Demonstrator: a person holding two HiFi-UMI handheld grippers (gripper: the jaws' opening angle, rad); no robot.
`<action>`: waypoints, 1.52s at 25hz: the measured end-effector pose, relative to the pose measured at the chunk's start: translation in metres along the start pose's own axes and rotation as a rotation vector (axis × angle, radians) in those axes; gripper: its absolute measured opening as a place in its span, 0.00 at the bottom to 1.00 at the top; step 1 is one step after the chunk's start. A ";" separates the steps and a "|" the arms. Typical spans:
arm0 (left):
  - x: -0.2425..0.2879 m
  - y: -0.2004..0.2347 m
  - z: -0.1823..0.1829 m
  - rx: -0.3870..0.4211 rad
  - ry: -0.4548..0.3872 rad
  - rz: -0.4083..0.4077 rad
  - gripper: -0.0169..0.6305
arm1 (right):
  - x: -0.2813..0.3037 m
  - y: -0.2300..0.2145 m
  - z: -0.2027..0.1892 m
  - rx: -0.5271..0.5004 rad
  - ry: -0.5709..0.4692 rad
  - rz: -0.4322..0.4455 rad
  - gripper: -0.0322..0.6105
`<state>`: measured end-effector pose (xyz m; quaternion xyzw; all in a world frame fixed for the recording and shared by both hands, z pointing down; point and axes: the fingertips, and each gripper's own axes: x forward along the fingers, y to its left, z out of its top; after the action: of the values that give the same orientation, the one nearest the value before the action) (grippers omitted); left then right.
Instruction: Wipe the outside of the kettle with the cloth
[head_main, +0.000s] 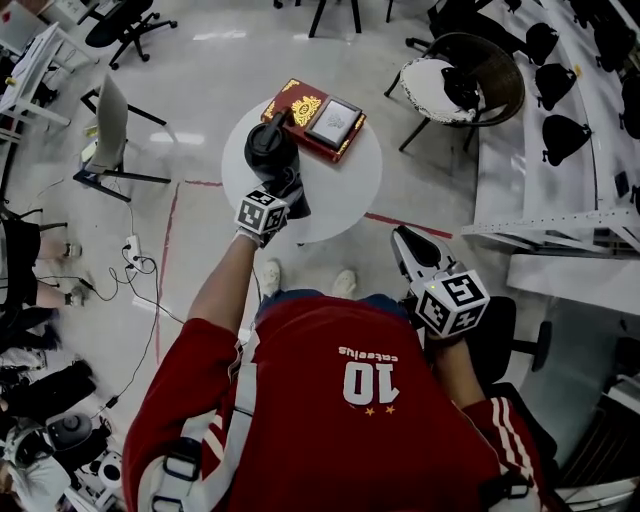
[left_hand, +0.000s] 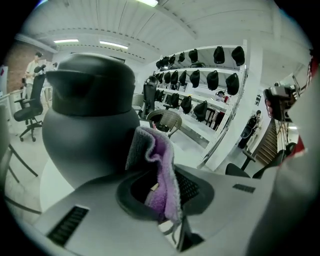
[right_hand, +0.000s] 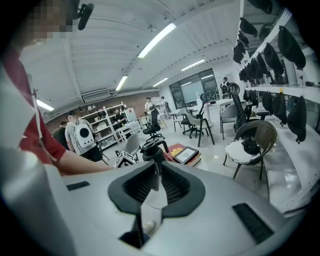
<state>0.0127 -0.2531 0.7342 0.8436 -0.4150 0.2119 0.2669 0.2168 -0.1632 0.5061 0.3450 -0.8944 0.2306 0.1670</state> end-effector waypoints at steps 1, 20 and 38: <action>0.003 -0.002 0.004 0.006 -0.003 0.000 0.11 | -0.002 -0.003 0.000 0.002 0.000 -0.001 0.13; -0.056 -0.057 0.102 0.255 -0.180 -0.065 0.11 | 0.030 0.027 0.052 -0.047 -0.079 0.047 0.13; -0.248 -0.081 0.204 0.413 -0.487 -0.024 0.11 | 0.044 0.094 0.144 -0.119 -0.275 0.043 0.13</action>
<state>-0.0346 -0.1934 0.4120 0.9106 -0.4051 0.0801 -0.0147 0.1001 -0.2009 0.3779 0.3434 -0.9281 0.1313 0.0582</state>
